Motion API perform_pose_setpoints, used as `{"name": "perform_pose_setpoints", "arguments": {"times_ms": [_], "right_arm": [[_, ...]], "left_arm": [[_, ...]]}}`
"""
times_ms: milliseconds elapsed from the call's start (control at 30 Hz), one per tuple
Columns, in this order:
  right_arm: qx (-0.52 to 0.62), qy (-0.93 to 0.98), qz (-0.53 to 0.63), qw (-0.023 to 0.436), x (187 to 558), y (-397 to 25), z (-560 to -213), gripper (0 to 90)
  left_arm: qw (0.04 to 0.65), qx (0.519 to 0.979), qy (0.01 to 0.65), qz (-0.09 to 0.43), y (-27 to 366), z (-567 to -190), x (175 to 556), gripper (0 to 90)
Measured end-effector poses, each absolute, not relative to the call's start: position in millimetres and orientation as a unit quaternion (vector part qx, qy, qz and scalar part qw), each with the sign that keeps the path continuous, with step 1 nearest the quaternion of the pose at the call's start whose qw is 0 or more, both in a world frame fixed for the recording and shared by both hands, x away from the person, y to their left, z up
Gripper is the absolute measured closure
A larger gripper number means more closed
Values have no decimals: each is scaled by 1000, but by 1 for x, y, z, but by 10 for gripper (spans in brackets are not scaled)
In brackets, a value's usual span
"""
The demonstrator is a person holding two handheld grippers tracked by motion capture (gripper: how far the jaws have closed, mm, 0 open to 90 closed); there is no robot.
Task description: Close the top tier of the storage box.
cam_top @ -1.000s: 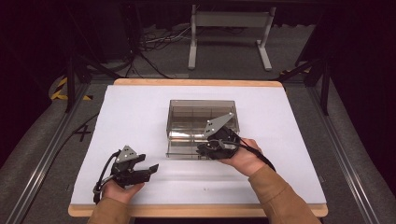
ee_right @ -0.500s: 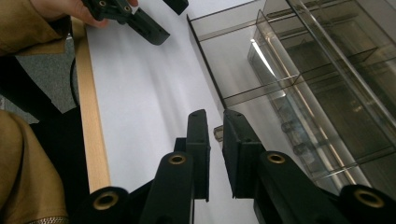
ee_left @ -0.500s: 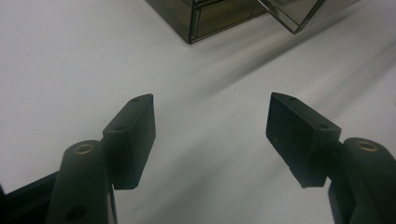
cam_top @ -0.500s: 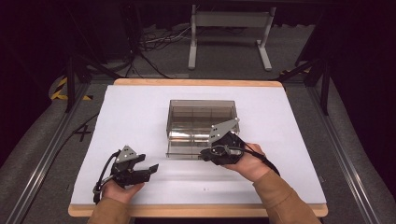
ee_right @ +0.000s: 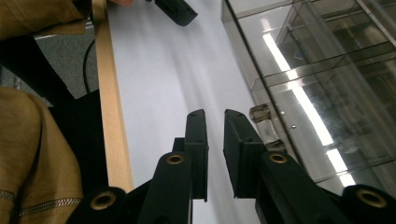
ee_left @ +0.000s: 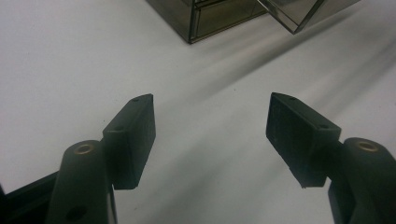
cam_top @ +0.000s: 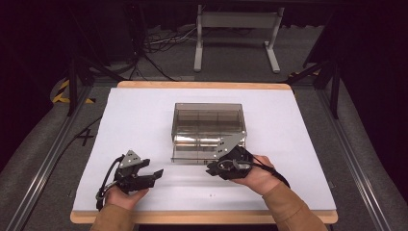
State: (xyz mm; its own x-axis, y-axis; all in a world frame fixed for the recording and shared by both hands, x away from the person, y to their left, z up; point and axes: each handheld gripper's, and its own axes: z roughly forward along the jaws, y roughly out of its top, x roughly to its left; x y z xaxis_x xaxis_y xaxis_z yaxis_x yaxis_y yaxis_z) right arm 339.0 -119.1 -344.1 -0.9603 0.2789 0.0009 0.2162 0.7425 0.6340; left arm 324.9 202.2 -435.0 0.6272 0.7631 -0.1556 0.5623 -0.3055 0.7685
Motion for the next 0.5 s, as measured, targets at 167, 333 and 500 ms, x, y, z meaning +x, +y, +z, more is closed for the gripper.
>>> {"name": "perform_pose_setpoints", "arguments": {"times_ms": [167, 333, 500], "right_arm": [[132, 933, 333, 39, 336, -119, -350, 793], [132, 934, 331, 34, 333, -120, -359, 793], [135, 936, 323, 25, 330, -120, -371, 793]], "left_arm": [[418, 799, 415, 121, 202, -435, 325, 337], [419, 799, 415, 120, 202, -435, 325, 337], [419, 799, 415, 120, 202, -435, 325, 337]]}}
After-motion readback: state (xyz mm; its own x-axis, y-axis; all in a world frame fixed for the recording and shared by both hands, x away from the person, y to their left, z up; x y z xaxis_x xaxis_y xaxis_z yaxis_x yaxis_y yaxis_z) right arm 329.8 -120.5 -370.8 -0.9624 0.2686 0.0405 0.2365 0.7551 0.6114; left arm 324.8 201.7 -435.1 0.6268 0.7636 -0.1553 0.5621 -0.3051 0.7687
